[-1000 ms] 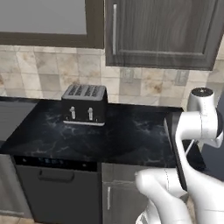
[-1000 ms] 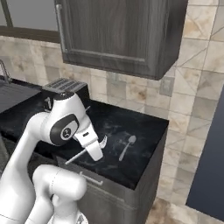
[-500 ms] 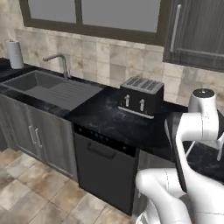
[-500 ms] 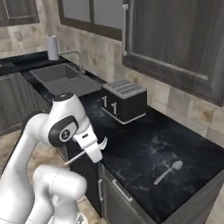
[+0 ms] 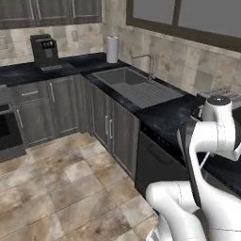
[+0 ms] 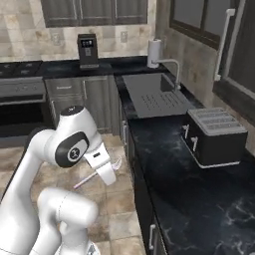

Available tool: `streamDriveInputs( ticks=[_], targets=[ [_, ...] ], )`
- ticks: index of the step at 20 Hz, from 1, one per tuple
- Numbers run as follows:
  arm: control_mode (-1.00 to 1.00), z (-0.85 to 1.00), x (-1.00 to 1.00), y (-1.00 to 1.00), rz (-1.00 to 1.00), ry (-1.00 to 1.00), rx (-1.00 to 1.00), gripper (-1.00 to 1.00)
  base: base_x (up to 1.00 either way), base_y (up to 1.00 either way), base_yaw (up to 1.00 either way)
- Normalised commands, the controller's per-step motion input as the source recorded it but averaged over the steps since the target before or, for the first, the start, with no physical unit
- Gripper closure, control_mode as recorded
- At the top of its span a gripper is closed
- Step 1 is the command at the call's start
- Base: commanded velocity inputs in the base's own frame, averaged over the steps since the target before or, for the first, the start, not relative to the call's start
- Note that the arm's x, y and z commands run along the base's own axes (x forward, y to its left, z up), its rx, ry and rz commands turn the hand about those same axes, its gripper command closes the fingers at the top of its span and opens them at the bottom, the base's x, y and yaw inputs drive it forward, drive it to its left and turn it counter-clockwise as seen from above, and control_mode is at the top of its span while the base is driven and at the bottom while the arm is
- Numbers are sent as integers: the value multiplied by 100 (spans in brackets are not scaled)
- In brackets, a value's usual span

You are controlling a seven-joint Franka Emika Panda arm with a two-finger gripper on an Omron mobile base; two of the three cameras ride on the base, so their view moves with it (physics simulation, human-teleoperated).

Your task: Take the fork and place it on the left side of the plate. Then take the spoon and place it on the right side of the plate. Make sure they're directly next to the plate.

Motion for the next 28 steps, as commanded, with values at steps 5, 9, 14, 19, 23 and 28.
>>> streamDriveInputs(
  ticks=[5, 9, 14, 19, 23, 28],
  targets=[
    [100, 0, 0, 0, 0, 0, 0, 100, 0, 0, 66],
    [100, 0, 0, 0, 0, 0, 0, 100, 0, 0, 67],
    [100, 0, 0, 0, 0, 0, 0, 100, 0, 0, 67],
    [100, 0, 0, 0, 0, 0, 0, 100, 0, 0, 62],
    [100, 0, 0, 0, 0, 0, 0, 100, 0, 0, 53],
    [100, 0, 0, 0, 0, 0, 0, 100, 6, 0, 39]
  ],
)
